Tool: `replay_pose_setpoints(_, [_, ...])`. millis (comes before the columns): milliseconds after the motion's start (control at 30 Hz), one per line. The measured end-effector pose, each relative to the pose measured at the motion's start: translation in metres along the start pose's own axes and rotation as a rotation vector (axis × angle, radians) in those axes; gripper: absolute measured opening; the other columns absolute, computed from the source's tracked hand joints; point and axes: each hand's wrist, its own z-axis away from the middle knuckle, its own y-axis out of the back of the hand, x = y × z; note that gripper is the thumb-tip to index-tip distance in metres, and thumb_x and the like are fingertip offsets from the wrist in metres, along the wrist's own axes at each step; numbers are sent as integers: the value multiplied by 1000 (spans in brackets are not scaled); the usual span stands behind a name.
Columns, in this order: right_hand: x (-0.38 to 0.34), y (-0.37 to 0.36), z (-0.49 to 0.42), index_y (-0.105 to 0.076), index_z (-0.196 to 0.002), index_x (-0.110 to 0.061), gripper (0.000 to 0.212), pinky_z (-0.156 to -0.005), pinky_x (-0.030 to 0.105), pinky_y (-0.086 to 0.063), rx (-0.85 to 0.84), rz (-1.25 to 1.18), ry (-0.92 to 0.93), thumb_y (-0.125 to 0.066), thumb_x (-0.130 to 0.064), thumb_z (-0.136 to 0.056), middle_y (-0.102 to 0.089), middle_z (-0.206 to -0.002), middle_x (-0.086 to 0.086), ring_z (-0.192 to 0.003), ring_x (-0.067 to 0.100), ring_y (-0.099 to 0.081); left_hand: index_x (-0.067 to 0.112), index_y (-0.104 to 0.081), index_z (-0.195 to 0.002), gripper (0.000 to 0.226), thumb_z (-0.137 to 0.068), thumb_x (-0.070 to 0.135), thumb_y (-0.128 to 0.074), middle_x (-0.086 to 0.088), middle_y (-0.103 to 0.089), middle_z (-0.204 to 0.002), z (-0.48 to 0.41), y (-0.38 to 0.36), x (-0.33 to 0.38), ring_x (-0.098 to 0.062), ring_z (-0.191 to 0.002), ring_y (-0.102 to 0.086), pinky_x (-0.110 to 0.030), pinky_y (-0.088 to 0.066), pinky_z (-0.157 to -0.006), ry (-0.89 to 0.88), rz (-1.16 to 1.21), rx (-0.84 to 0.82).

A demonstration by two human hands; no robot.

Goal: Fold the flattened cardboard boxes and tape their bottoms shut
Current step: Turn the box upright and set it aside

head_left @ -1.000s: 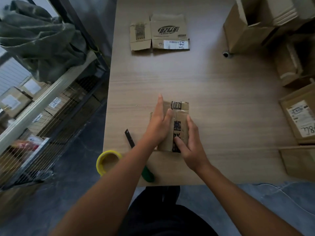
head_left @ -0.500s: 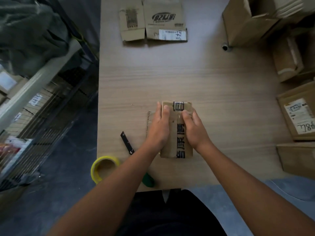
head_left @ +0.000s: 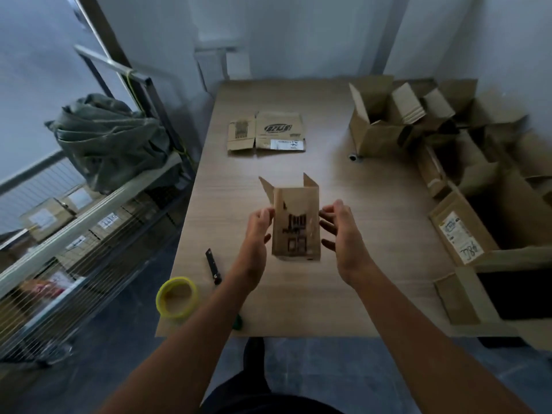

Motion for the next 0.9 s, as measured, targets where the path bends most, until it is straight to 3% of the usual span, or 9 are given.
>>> replay_pose_setpoints(133, [26,18,32,-44,-120,-31,27,-88,41,-47,-5,24,-71,-40,-52,-104,-58,-120,-4,-111,14,-57,15,-43,-136,52,-104,56,-38,-3,-59,-129,42,-20,-12,-19,-120,-59,-33,-49,-96,111,62,67])
replay_pose_setpoints(200, [48,23,45,-40,-130,-28,43,-86,44,-51,21,131,-95,-51,-56,-99,-59,-122,6,-103,17,-61,18,-45,-131,46,-103,54,-43,-5,-61,-121,56,-27,-24,-22,-109,-63,-34,-53,-85,220,43,153])
replay_pose_setpoints(333, [76,29,68,-27,-147,-22,76,-86,40,-54,-14,384,-117,-65,-56,-91,-57,-128,12,-107,22,-62,19,-57,-111,33,-103,50,-49,-11,-67,-109,73,-30,-51,-28,-96,-67,-47,-58,-87,340,-130,255])
replay_pose_setpoints(433, [85,33,72,-30,-148,-16,77,-88,34,-48,30,560,-87,-67,-52,-91,-56,-135,17,-118,31,-59,11,-53,-125,27,-104,27,-54,-12,-67,-107,83,-34,-64,-29,-93,-69,-51,-60,-86,365,-174,261])
replay_pose_setpoints(567, [88,39,68,-39,-141,-16,45,-86,41,-51,116,638,-65,-50,-33,-101,-63,-126,18,-107,37,-62,20,-35,-150,55,-100,11,-55,-8,-47,-145,91,-24,-79,-25,-127,-50,-43,-45,-107,-22,-717,208])
replay_pose_setpoints(667, [96,54,65,-32,-148,-29,52,-88,54,-56,112,573,7,-49,-19,-99,-63,-125,12,-101,36,-65,26,-37,-155,58,-100,8,-47,-2,-22,-164,74,-18,-75,-23,-149,-23,-42,-27,-119,-160,-1023,-47])
replay_pose_setpoints(733, [107,67,64,-33,-149,-38,57,-90,53,-57,70,569,41,-52,-18,-100,-57,-133,4,-110,28,-63,22,-56,-141,39,-103,18,-47,-2,-25,-163,66,-21,-66,-24,-149,-25,-45,-24,-124,-43,-925,-209])
replay_pose_setpoints(833, [114,74,54,-43,-151,-30,50,-104,53,-50,-7,591,3,-51,-22,-102,-50,-147,10,-127,29,-56,26,-70,-110,22,-105,36,-51,-1,-35,-157,68,-31,-49,-20,-137,-42,-45,-37,-117,58,-585,-190])
replay_pose_setpoints(900, [106,73,52,-46,-151,-21,49,-113,43,-41,1,618,-18,-53,-30,-104,-48,-145,12,-134,27,-50,22,-73,-97,26,-101,42,-57,0,-28,-161,70,-30,-50,-18,-140,-38,-40,-36,-116,17,-693,-198])
